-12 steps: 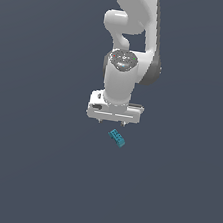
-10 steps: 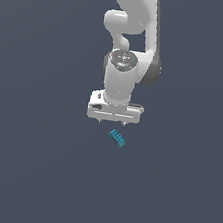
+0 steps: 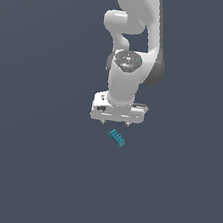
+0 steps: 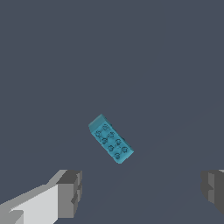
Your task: Pick up the object and move it to a goal position.
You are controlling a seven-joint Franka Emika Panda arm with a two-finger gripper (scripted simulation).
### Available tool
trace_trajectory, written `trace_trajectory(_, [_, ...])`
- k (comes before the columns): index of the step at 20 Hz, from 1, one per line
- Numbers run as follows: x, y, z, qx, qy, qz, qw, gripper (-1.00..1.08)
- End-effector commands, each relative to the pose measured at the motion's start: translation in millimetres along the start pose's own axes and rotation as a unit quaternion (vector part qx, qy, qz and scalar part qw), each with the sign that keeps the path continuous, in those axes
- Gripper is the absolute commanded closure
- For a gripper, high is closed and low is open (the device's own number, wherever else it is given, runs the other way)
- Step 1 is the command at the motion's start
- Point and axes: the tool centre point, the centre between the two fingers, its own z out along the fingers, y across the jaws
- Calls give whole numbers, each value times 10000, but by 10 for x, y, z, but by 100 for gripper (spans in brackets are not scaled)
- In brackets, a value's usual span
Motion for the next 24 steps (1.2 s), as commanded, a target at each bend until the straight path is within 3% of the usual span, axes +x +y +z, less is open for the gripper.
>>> trace_trajectory(1, [3, -16, -2, 10, 0, -30, 10000, -92])
trace_trajectory(8, [3, -13, 24, 1, 0, -122, 9999, -92])
trace_trajectory(16, [5, -35, 157, -25, -2, -676, 9977, -92])
trace_trajectory(24, [2, -87, 400, -52, -3, -1703, 9854, -92])
